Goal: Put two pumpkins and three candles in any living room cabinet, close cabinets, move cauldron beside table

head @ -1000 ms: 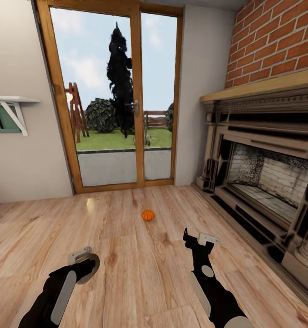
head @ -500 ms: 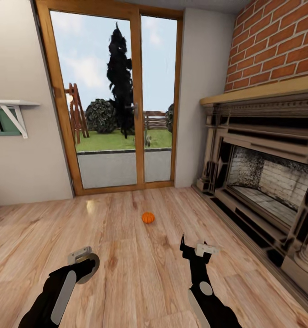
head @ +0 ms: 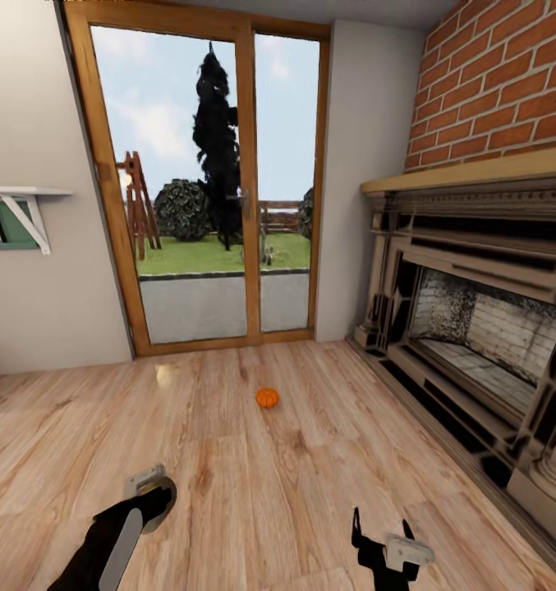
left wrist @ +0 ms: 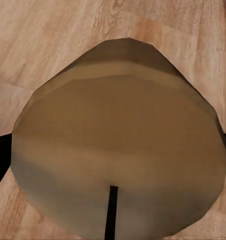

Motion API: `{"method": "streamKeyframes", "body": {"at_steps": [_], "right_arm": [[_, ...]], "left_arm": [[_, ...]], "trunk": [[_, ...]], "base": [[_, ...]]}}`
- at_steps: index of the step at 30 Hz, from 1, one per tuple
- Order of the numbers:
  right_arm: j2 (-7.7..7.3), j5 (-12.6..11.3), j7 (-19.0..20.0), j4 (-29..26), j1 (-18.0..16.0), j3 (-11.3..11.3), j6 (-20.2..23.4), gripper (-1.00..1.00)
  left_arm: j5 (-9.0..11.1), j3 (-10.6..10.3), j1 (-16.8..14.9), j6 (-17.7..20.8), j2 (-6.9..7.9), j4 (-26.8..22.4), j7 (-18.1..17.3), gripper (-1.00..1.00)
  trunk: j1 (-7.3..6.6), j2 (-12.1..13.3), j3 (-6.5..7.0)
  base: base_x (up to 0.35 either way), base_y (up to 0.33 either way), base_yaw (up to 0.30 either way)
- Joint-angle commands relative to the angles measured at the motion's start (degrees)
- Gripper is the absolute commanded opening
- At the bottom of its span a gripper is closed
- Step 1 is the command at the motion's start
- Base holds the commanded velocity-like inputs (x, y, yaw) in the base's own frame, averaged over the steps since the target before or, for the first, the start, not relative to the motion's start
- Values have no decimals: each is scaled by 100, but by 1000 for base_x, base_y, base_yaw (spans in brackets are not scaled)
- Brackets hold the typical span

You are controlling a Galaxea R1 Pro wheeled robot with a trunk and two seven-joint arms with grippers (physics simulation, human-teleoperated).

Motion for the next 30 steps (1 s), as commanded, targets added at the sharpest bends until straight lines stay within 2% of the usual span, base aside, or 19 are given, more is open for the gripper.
{"method": "streamKeyframes", "body": {"at_steps": [1, 2, 3, 5, 6, 7, 11, 17, 24, 28, 30], "right_arm": [[-27, -20, -31, 233, 39, 32, -119, 100], [-30, -20, -30, 314, 46, 32, -171, 100], [-38, -21, -29, 610, 61, 36, -502, 100], [-34, -21, -29, 795, 67, 38, -733, 100], [-23, -21, -26, 1219, 71, 47, -938, 100], [-38, -26, -10, 1500, 69, 42, -989, 100], [-62, -29, 3, 1696, 65, 38, -1002, 100], [-66, -29, 15, 1921, 64, 40, -988, 100], [-72, -30, 18, 1937, 64, 40, -988, 100], [-64, -30, 24, 1937, 64, 40, -988, 100], [-64, -30, 24, 1937, 64, 40, -990, 100]], "left_arm": [[97, 6, -1, -200, 2, 377, 40, -100], [95, 6, -1, -292, 4, 476, 39, -100], [88, 1, -1, -764, 22, 948, 36, -100], [82, -10, -1, -1102, 30, 1281, 31, -100], [-84, -63, -1, -1534, 27, 1827, 33, -100], [-280, -200, -1, -1836, 12, 2223, 35, -100], [-392, -387, -1, -2348, -2, 2669, 36, -100], [-428, -503, -1, -2541, -47, 3163, 36, -100], [-429, -516, -1, -2563, -93, 3220, 36, -100], [-427, -521, -1, -2993, -101, 3219, 31, -100], [-429, -528, -1, -3073, -105, 3221, 29, -100]], "trunk": [[-23, 39, 13], [-45, 79, 31], [-67, 119, 48], [-111, 200, 84], [-133, 240, 102], [-155, 280, 122], [-243, 440, 205], [-375, 681, 336], [-529, 962, 483], [-529, 962, 494], [-529, 962, 500]], "base": [[0, 0, 0], [0, 0, 0], [0, 0, 0], [0, 0, 0], [0, 0, 0], [0, 0, -88], [0, 0, -168], [0, 0, -242], [0, 0, -277], [0, 0, -279], [0, 0, -282]]}}
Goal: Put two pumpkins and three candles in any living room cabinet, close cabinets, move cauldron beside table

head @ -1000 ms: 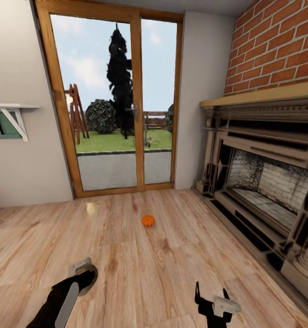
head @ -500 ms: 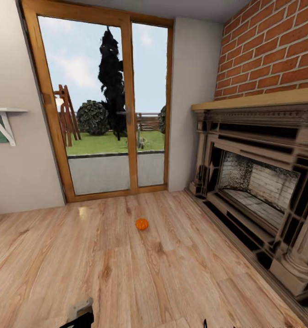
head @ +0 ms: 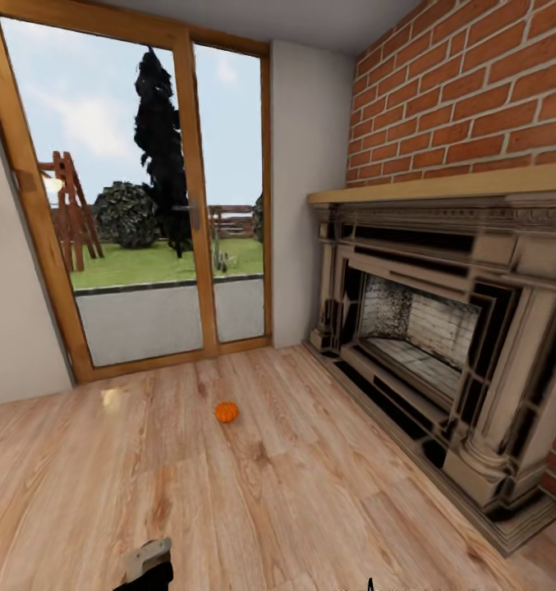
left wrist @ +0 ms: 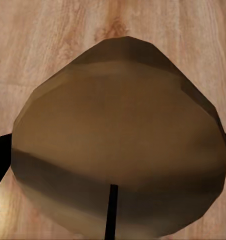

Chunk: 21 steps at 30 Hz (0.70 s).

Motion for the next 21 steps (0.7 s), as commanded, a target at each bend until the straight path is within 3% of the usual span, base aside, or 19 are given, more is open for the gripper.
{"method": "streamKeyframes", "body": {"at_steps": [1, 21], "right_arm": [[-4, -36, -35, 5, -6, 48, -17, 100], [15, -27, -33, 14, -6, 65, -19, 100]], "left_arm": [[43, 10, -1, -33, -5, -7, 6, -100], [25, -26, -1, -79, -53, 17, 14, -100]], "trunk": [[-1, -3, -3], [-1, -3, 44]], "base": [[0, 0, -283], [-38, -54, -285]]}}
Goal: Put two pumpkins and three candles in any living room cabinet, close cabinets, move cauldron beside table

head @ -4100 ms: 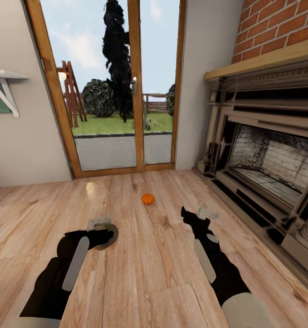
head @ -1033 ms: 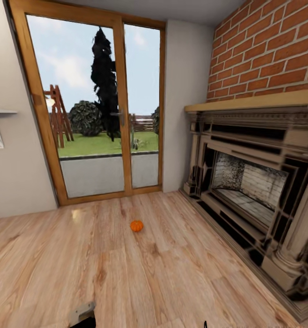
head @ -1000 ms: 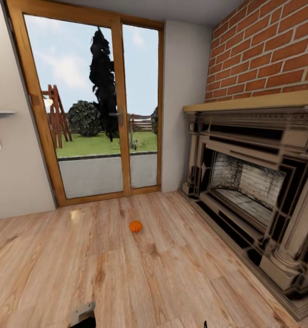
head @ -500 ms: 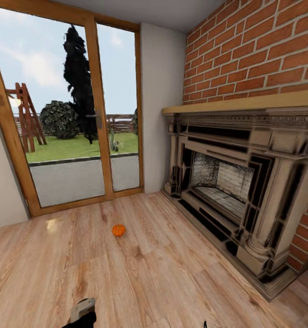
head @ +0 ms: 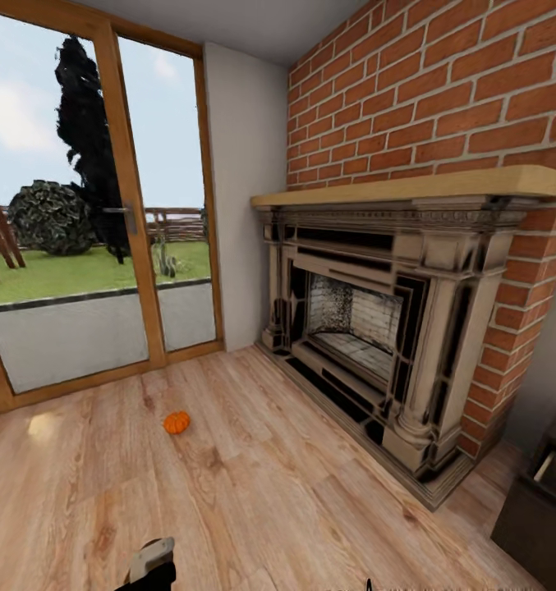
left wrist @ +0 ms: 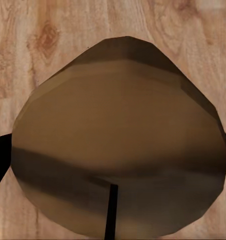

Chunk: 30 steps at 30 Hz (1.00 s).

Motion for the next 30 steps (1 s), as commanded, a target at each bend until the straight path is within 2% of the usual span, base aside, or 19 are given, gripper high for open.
{"method": "streamKeyframes", "body": {"at_steps": [1, 8, 12, 18, 30], "right_arm": [[-1, -35, -34, 5, -6, 48, -16, 100], [4, -35, -21, 29, -6, 56, -14, 100], [4, -29, 1, 96, -6, 59, -14, 100], [4, -27, 258, 120, -6, 57, -14, 100], [4, -26, 288, 126, -6, 57, -17, 100]], "left_arm": [[38, 10, -2, -17, -3, 19, 5, -100], [38, -67, -2, -84, 4, 175, 5, -100], [38, -71, -2, -93, 5, 180, 5, -100], [38, -74, -2, -96, 5, 181, 5, -100], [38, -73, -2, -96, 5, 181, 5, -100]], "trunk": [[-1, -3, -3], [-1, -3, 13], [-1, -3, 22], [-1, -3, 36], [-1, -3, 63]], "base": [[0, -1, -286], [0, 0, -286], [0, 0, -286], [0, 0, -286], [0, 0, -286]]}}
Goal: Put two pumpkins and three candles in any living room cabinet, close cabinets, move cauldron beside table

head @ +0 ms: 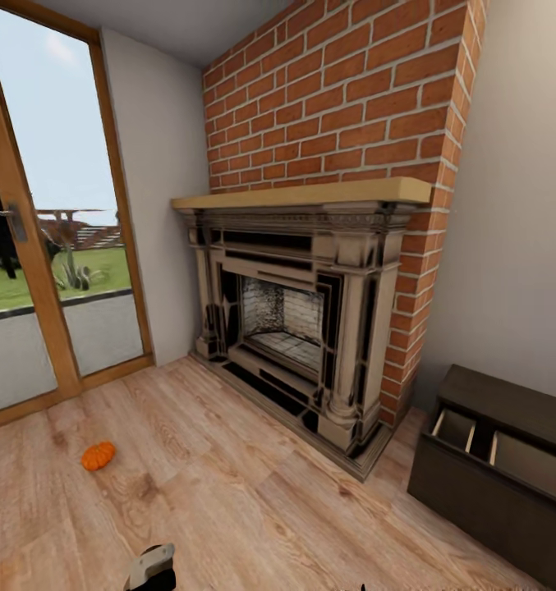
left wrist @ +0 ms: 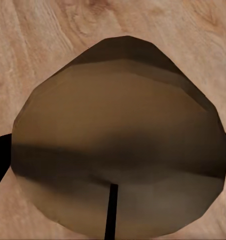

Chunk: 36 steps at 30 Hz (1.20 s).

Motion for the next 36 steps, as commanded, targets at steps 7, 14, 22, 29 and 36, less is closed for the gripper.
{"method": "streamKeyframes", "body": {"at_steps": [7, 14, 22, 29, 36], "right_arm": [[-50, -47, -57, 85, -6, 7, -66, 100], [-305, -83, -61, 424, -6, -4, -358, 100], [-306, -76, -68, 463, -6, 15, -494, 100], [-302, -78, -57, 464, -6, 33, -471, 100], [-287, -91, -55, 460, -6, 32, -447, 100]], "left_arm": [[39, 15, -2, -26, -4, -4, 2, -100], [33, 16, -2, -32, -4, -4, 2, -100], [33, 16, -2, -33, -5, -4, 2, -100], [40, 16, -2, -133, -4, -4, 2, -100], [38, 16, -2, -164, -7, -4, 2, -100]], "trunk": [[-1, -3, 11], [-1, -3, 29], [-1, -3, 45], [-1, -3, 46], [-1, -3, 46]], "base": [[0, 0, -286], [0, 0, -286], [0, 0, -239], [0, 0, -25], [0, 0, -1]]}}
